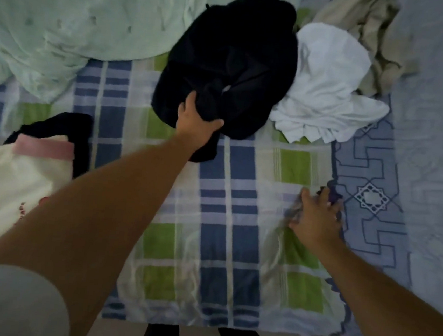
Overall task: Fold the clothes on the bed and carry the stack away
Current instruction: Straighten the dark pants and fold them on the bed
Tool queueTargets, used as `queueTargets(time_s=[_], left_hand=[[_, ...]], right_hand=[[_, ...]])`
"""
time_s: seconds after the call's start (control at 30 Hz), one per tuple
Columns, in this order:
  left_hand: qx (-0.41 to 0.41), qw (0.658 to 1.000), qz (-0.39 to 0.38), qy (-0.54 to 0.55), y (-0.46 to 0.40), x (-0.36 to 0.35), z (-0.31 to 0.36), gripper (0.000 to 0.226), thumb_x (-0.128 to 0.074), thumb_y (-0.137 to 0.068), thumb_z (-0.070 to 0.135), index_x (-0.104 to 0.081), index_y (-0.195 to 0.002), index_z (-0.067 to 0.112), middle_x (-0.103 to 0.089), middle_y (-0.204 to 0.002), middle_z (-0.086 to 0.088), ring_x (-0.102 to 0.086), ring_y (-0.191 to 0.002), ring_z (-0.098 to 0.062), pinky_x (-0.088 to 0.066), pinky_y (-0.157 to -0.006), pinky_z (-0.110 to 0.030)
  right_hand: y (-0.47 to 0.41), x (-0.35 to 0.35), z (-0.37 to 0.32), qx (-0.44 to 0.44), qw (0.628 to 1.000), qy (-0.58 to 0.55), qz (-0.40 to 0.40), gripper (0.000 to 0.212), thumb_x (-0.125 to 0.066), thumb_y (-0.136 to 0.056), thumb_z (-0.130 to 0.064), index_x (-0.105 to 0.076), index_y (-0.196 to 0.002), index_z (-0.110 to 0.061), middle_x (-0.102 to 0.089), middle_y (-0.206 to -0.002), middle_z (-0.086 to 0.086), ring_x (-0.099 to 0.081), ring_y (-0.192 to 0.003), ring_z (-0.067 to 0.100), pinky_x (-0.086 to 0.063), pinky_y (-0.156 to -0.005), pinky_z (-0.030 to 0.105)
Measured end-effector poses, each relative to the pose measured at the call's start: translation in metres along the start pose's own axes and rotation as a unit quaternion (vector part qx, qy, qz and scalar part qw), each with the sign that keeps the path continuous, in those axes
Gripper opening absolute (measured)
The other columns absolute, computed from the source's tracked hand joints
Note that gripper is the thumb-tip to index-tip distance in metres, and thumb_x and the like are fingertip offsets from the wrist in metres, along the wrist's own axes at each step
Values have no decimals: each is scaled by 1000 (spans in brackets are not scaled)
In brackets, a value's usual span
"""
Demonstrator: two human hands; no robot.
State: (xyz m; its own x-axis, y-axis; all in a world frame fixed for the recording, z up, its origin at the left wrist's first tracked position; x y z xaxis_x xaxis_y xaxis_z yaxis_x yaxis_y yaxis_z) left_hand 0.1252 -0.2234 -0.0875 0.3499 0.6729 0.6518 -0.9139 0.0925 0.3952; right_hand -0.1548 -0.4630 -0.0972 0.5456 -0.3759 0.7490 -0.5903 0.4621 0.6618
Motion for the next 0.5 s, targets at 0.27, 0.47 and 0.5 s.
queueTargets(time_s=[0.27,0.47,0.5], left_hand=[[-2,1000,25,2,22,-32,3,50,-61,-85,22,-57,-135,24,-63,-110,0,-61,-106,-27,-42,-85,-27],[48,994,-87,48,154,-62,-9,57,-65,-77,29,-61,-134,26,-65,-108,8,-59,-99,-12,-43,-82,-22],[65,989,-114,68,177,-66,-12,55,-65,-76,28,-63,-131,25,-67,-107,6,-62,-99,-14,-46,-82,-25]], right_hand=[[-19,-7,3,14,999,0,-31,102,-75,-87,-51,-9,-163,-32,15,-169,17,8,-150,58,-27,-111,75],[-16,-1,0,7,998,-3,-58,97,-68,-91,-56,-7,-162,-33,18,-169,15,11,-150,57,-29,-112,73],[-15,0,0,4,998,-17,-59,93,-68,-93,-54,-10,-162,-32,19,-169,13,12,-151,56,-29,-112,73]])
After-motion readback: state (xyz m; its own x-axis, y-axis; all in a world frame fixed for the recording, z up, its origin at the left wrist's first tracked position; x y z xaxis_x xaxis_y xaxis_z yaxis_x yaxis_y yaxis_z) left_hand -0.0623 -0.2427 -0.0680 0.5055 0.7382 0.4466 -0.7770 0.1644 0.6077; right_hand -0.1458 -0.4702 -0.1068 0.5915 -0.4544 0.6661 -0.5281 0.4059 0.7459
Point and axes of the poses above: each hand's wrist, its own y-axis away from the middle knuckle, its own x-axis out of the back of the hand, z = x × y, the point moved 3 cm from there along -y, towards the middle knuckle
